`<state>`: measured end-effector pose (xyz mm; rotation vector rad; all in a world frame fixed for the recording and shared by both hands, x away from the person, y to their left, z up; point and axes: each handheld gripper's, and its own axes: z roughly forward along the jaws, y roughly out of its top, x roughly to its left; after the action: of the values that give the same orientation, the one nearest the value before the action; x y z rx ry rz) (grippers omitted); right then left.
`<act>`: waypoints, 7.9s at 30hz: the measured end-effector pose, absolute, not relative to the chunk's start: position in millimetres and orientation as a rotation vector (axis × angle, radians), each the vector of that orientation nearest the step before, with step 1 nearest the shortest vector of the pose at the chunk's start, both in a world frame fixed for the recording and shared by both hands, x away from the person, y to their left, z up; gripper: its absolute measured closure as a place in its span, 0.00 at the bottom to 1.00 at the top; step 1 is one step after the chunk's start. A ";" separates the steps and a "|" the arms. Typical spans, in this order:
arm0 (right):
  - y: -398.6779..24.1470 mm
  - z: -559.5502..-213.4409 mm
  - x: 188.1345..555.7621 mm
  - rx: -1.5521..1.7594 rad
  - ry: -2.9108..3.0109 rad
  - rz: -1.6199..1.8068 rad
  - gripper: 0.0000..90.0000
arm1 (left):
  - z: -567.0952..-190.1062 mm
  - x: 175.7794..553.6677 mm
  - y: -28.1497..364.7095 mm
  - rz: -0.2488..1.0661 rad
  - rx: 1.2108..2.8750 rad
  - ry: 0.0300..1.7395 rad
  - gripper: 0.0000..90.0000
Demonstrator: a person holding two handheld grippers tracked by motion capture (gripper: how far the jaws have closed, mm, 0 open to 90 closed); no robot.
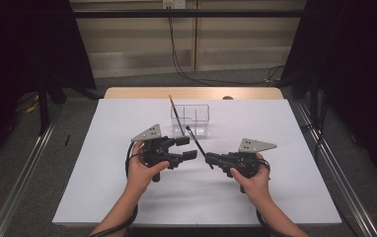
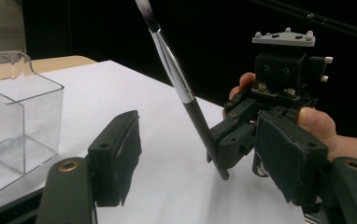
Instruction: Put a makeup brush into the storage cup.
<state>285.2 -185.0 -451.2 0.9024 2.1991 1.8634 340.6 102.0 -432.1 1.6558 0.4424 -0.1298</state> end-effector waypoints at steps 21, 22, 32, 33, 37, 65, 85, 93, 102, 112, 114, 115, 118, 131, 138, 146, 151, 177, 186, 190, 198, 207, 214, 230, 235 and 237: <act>-179.0 -451.7 284.2 0.874 2.214 1.866 0.94 | -437.2 342.1 92.7 -0.196 1.620 0.480 0.86; -178.5 -451.6 284.0 0.874 2.216 1.865 0.94 | -437.3 342.0 92.7 -0.203 1.616 0.479 0.87; -171.9 -453.9 283.7 0.862 2.232 1.866 0.94 | -437.1 339.8 90.1 -0.219 1.604 0.454 0.93; -171.6 -454.1 283.7 0.860 2.232 1.866 0.94 | -437.1 339.3 89.9 -0.216 1.603 0.452 0.93; -170.2 -455.8 284.0 0.867 2.228 1.882 0.94 | -437.4 338.3 89.7 -0.204 1.601 0.448 0.93; -177.6 -454.5 282.4 0.824 2.217 1.830 0.59 | -431.1 336.6 96.7 -0.140 1.621 0.426 0.93; -191.9 -449.7 282.7 0.825 2.211 1.763 0.18 | -430.3 338.9 98.8 -0.132 1.625 0.430 0.93; -200.3 -449.0 281.8 0.813 2.218 1.757 0.12 | -428.9 339.6 100.6 -0.123 1.622 0.432 0.93; -213.9 -449.0 280.7 0.799 2.232 1.741 0.10 | -427.3 339.9 102.8 -0.117 1.615 0.434 0.93; -232.0 -450.6 276.9 0.813 2.228 1.704 0.09 | -427.3 340.1 102.3 -0.116 1.615 0.435 0.93; -235.3 -451.1 276.1 0.814 2.229 1.696 0.09 | -427.5 340.4 102.4 -0.115 1.613 0.437 0.93; -236.9 -451.4 275.7 0.816 2.227 1.694 0.09 | -427.6 340.7 102.5 -0.116 1.610 0.438 0.93; -241.7 -451.8 274.8 0.824 2.214 1.695 0.09 | -427.4 340.8 102.9 -0.108 1.610 0.440 0.93; -256.7 -451.8 271.2 0.836 2.196 1.676 0.09 | -427.1 341.3 105.1 -0.096 1.616 0.444 0.93; -261.1 -452.2 269.8 0.832 2.197 1.663 0.09 | -426.8 341.9 106.5 -0.089 1.619 0.450 0.93; -264.8 -451.2 268.5 0.830 2.189 1.662 0.09 | -425.8 343.3 109.8 -0.085 1.611 0.450 0.93; -268.6 -451.5 266.8 0.838 2.185 1.652 0.09 | -425.1 343.9 112.7 -0.078 1.605 0.459 0.93; -281.8 -454.3 258.2 0.859 2.180 1.620 0.09 | -416.9 358.9 126.1 -0.012 1.607 0.491 0.93; -282.3 -457.3 255.8 0.863 2.175 1.620 0.09 | -412.1 367.7 129.7 0.011 1.595 0.508 0.93; -283.5 -459.0 254.9 0.869 2.179 1.615 0.09 | -410.7 372.1 130.3 0.023 1.594 0.513 0.93; -283.1 -461.5 254.3 0.863 2.184 1.616 0.09 | -404.6 382.5 130.3 0.042 1.586 0.523 0.93; -285.7 -461.7 253.5 0.876 2.179 1.618 0.09 | -396.1 394.5 131.6 0.064 1.583 0.536 0.93; -286.8 -461.6 253.1 0.876 2.169 1.614 0.09 | -388.8 402.7 132.1 0.090 1.575 0.537 0.93; -286.4 -460.9 251.7 0.863 2.180 1.607 0.09 | -379.2 419.8 130.8 0.141 1.568 0.564 0.93; -285.4 -461.1 251.6 0.858 2.183 1.606 0.09 | -377.2 423.7 130.5 0.152 1.557 0.572 0.93; -285.4 -461.3 251.6 0.859 2.183 1.605 0.09 | -376.5 425.4 131.3 0.156 1.558 0.576 0.93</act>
<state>251.6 -285.4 -461.3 0.8587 2.1832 1.6054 425.4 131.3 -376.5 1.5584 0.5760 0.1558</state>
